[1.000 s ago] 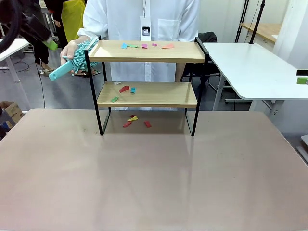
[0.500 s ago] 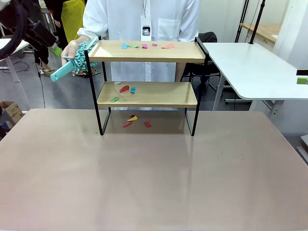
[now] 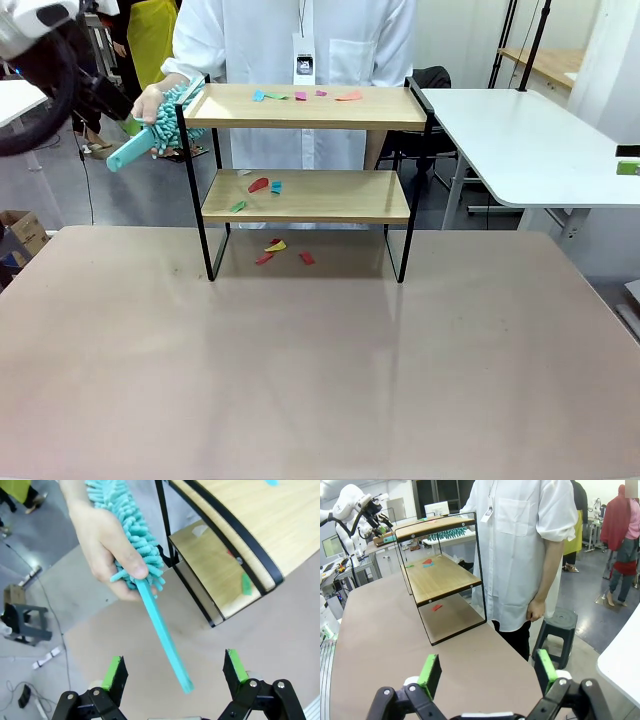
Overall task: Clean the shelf.
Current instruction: Pick up the Duster handed by the human.
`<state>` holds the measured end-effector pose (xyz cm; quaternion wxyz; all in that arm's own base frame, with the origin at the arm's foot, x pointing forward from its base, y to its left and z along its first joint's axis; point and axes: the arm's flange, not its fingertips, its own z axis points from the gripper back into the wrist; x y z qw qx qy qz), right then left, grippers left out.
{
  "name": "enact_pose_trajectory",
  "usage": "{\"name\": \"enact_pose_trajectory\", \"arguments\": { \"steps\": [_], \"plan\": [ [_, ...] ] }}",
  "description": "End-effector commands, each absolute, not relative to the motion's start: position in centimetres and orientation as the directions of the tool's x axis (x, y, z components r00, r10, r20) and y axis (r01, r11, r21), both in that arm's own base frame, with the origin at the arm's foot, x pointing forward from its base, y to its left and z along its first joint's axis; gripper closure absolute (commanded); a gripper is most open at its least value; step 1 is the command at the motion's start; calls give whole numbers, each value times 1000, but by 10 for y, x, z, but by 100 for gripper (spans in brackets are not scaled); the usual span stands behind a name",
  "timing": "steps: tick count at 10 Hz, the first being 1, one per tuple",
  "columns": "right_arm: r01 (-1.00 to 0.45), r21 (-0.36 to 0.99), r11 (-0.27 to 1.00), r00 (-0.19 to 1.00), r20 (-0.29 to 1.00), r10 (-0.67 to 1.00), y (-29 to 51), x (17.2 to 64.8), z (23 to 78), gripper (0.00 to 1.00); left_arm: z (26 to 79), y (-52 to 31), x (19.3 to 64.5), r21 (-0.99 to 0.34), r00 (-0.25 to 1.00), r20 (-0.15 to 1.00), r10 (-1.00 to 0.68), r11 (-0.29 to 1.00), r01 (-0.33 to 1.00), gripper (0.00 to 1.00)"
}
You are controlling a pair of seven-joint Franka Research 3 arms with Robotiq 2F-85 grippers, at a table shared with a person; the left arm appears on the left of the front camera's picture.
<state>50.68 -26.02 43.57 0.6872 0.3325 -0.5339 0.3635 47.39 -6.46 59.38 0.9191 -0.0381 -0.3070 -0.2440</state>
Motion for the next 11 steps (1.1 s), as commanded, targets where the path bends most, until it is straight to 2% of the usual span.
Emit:
{"name": "enact_pose_trajectory", "arguments": {
  "steps": [1, 4, 11],
  "plan": [
    [-856, 65, 513, 162, 976, 147, -259, 507, 438, 0, 571, -71, 466, 98, 699, 605, -382, 906, 411, 0],
    [-856, 65, 513, 162, 976, 147, -259, 507, 438, 0, 550, -75, 473, 92, 730, 574, -370, 915, 392, 0],
    [-856, 65, 513, 162, 976, 147, -259, 507, 438, 0, 543, -75, 485, 102, 733, 569, -373, 916, 387, 0]
  ]
}}
